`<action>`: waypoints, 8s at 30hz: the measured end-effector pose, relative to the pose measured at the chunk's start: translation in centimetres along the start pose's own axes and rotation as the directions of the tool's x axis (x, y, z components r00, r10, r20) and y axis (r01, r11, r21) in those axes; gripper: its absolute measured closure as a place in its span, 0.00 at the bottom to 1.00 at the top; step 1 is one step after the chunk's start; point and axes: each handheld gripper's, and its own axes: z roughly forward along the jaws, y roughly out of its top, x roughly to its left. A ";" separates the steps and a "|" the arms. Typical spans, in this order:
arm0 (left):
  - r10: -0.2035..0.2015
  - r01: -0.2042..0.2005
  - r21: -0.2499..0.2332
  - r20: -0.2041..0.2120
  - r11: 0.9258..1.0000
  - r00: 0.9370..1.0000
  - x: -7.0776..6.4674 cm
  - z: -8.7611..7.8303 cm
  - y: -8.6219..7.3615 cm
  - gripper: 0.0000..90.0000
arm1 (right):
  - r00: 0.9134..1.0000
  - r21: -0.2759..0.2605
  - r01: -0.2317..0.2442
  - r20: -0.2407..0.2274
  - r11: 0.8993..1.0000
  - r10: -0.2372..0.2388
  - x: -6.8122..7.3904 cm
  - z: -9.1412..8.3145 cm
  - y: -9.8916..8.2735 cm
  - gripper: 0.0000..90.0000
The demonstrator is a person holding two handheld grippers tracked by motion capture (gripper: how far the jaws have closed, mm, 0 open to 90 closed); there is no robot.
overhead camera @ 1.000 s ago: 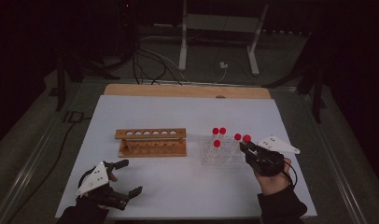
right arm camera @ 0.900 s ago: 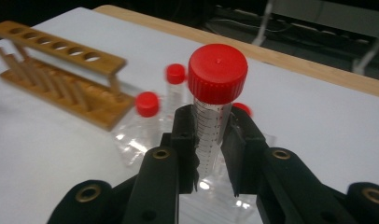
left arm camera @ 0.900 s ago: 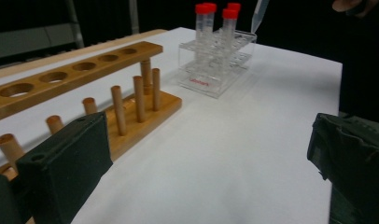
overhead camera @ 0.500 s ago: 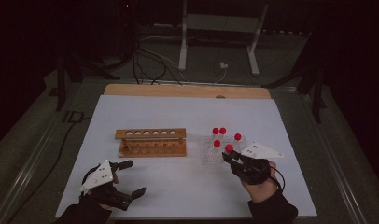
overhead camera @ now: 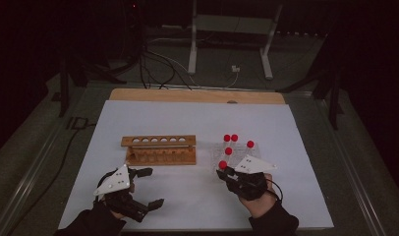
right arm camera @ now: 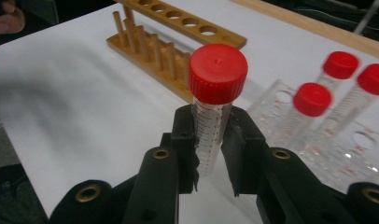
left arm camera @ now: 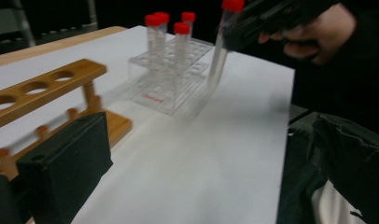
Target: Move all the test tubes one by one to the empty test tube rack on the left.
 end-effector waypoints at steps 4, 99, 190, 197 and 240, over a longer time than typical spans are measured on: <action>0.013 -0.013 -0.003 0.034 1.000 0.999 -0.4 0.9 1.0 0.00 | 1.000 0.010 0.011 -0.014 1.000 -0.010 0.3 0.5 -0.1 0.83; 0.122 -0.122 0.003 -0.088 0.993 0.989 3.2 6.9 9.5 0.80 | 0.997 -0.125 -0.013 -0.083 0.992 0.002 0.9 -0.5 0.1 0.03; -0.019 0.026 0.029 -0.227 0.999 0.974 9.7 7.6 7.0 0.34 | 0.995 -0.219 -0.048 -0.098 0.974 0.027 -2.0 -3.2 0.5 0.00; -0.031 0.034 0.015 -0.181 0.999 0.983 8.3 5.2 7.2 0.07 | 0.998 -0.229 -0.057 -0.021 0.972 0.054 -4.1 -4.4 0.7 0.00; -0.059 0.065 0.051 -0.121 0.997 0.991 2.1 -0.5 -0.3 0.02 | 0.966 -0.016 -0.166 0.199 0.986 0.166 -11.3 0.5 -3.3 0.52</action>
